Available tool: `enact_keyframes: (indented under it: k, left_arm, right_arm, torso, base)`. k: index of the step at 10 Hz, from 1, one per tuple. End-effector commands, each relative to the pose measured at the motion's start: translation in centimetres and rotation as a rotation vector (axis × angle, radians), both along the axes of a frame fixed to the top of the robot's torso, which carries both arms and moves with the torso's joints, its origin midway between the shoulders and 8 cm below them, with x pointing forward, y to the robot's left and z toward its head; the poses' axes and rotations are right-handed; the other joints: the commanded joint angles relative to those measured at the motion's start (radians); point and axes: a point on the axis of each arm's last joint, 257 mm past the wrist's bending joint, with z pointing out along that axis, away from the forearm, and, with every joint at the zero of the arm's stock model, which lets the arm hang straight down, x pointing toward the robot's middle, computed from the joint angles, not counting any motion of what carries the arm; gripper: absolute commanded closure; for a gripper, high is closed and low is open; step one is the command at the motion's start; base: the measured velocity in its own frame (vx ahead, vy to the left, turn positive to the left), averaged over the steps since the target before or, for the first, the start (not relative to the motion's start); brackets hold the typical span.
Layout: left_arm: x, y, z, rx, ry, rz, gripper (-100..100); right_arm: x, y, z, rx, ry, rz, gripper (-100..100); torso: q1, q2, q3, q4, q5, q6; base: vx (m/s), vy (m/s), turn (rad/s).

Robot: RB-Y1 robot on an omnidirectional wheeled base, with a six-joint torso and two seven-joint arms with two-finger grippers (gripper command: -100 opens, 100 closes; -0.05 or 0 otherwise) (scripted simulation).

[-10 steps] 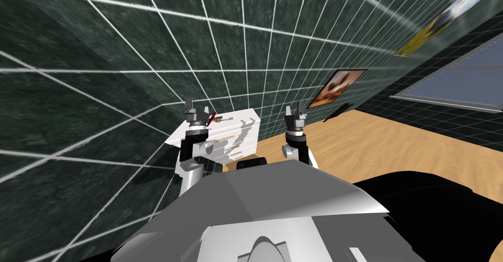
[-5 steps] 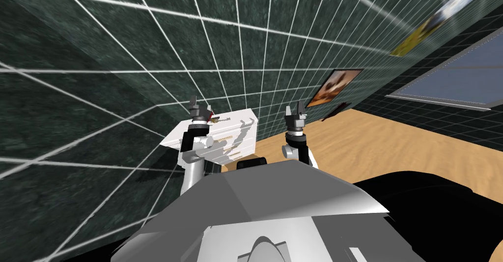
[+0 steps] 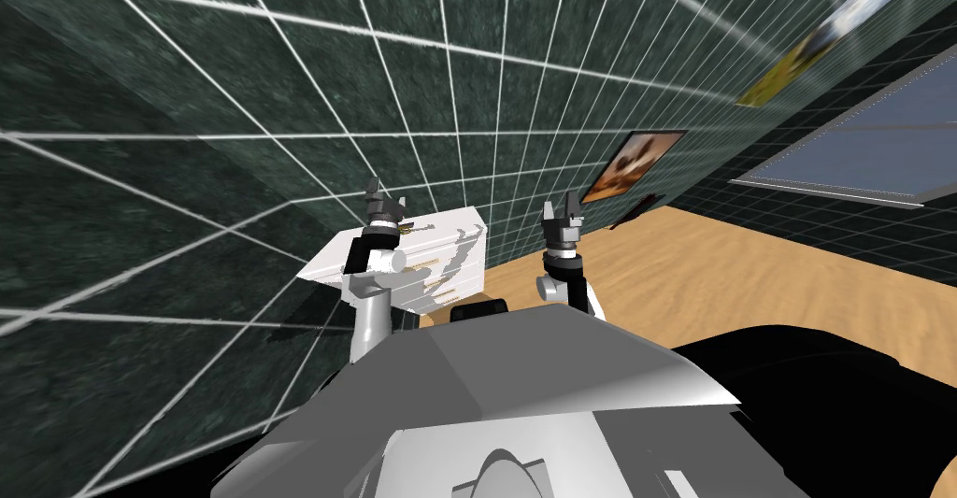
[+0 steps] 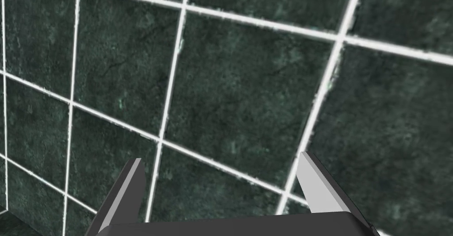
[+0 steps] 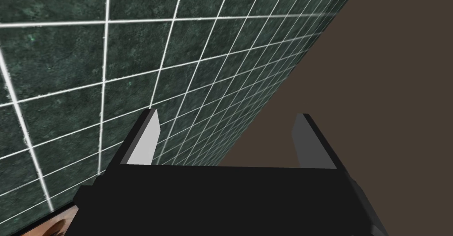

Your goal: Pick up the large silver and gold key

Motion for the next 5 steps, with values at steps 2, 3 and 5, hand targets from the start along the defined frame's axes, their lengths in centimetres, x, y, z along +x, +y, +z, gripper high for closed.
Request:
enact_keyframes:
  k: [2,3,5]
  left_arm:
    - [1.8,-0.2,0.2,-0.022,0.042,-0.015,-100]
    - [2.1,-0.2,-0.3,-0.022,0.065,-0.016,-100]
    - [3.7,-0.4,-0.1,-0.045,0.099,-0.031,-100]
  right_arm:
    - [0.0,0.0,0.0,0.0,0.0,0.0,0]
    - [0.0,0.0,0.0,0.0,0.0,0.0,0]
    - [0.0,0.0,0.0,0.0,0.0,0.0,0]
  torso:
    - [-0.001,0.0,0.0,0.0,0.0,0.0]
    - [-0.001,0.0,0.0,0.0,0.0,0.0]
    - [0.0,0.001,0.0,0.0,0.0,0.0]
  base:
    - [-0.006,-0.037,-0.029]
    - [-0.004,-0.019,0.005]
    - [-0.014,-0.03,-0.027]
